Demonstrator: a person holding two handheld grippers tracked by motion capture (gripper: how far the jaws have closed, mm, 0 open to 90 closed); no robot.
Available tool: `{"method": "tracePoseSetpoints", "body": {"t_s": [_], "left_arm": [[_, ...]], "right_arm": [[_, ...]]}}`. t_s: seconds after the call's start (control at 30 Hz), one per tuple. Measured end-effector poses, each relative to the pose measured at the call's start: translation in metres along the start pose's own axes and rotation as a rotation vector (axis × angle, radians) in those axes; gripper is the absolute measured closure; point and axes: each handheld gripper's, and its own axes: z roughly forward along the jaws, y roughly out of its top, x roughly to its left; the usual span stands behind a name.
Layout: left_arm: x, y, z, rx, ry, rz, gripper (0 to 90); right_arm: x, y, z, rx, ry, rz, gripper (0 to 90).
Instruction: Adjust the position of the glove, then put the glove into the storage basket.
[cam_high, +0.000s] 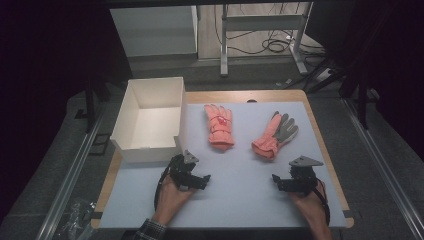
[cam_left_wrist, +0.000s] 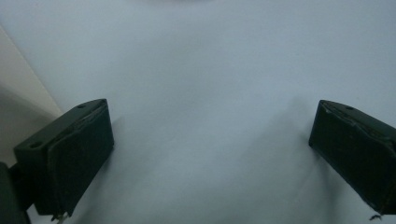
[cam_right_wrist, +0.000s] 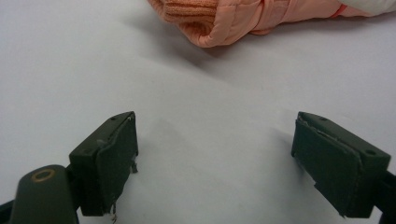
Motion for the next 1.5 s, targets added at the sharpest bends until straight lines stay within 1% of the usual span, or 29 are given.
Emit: {"method": "tracePoseSetpoints", "body": {"t_s": [0.63,0.83,1.0,1.13,1.2,1.27,1.33,1.4,1.5], "left_arm": [[0.0,0.0,0.0,-0.001,-0.001,-0.001,0.2],[0.0,0.0,0.0,-0.001,-0.001,-0.001,0.2],[0.0,0.0,0.0,-0.001,-0.001,-0.001,0.2],[0.0,0.0,0.0,-0.001,-0.001,0.0,0.3],[0.0,0.0,0.0,0.0,-0.001,0.0,0.3],[0.0,0.0,0.0,0.0,-0.001,0.0,0.2],[0.0,0.0,0.0,0.0,-0.001,-0.001,0.3],[0.0,0.0,0.0,0.0,-0.001,-0.001,0.2],[0.0,0.0,0.0,-0.001,-0.001,-0.001,0.2]], "right_arm": [[0.0,0.001,0.0,0.009,0.001,-0.005,13.7],[0.0,0.002,0.0,0.015,0.001,0.001,14.2],[-0.001,0.007,-0.001,0.029,0.012,-0.006,18.7],[-0.003,0.012,0.001,0.026,0.03,0.009,20.0],[-0.006,0.017,0.001,0.018,0.04,0.035,19.9],[-0.007,0.018,0.001,0.017,0.04,0.041,19.9],[-0.012,0.024,0.001,0.012,0.037,0.053,20.0],[-0.013,0.025,0.0,0.012,0.036,0.054,20.0],[-0.017,0.032,0.001,0.008,0.023,0.057,20.7]]}}
